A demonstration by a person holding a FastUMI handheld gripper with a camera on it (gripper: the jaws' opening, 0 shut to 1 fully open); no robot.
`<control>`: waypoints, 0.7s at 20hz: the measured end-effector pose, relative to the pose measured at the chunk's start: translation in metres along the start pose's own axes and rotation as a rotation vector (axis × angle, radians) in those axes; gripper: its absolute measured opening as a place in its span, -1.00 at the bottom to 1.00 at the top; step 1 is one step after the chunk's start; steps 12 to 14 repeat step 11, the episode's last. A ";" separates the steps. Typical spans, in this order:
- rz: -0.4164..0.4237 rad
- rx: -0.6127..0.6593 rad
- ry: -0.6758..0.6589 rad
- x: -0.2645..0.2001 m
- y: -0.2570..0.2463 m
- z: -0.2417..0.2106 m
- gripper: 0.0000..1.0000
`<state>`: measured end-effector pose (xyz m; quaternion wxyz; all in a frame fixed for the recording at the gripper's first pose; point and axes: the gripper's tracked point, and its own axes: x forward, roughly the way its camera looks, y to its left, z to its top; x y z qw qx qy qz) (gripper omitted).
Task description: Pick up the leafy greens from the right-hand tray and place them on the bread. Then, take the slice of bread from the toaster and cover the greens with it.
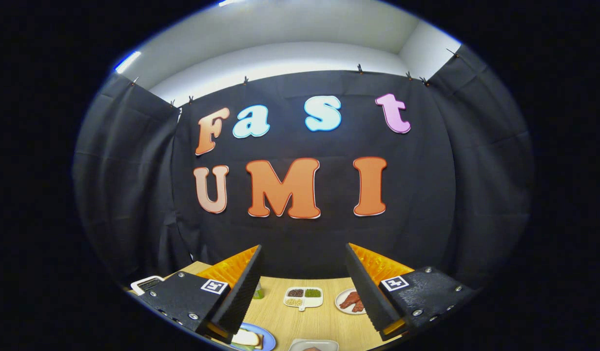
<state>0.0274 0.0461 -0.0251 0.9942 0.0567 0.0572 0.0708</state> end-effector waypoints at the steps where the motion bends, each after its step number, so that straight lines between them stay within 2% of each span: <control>1: -0.001 -0.015 -0.014 -0.002 -0.001 0.006 0.97; 7: -0.005 -0.057 -0.113 -0.013 0.004 0.042 0.96; 14: -0.008 -0.070 -0.135 -0.016 0.005 0.052 0.96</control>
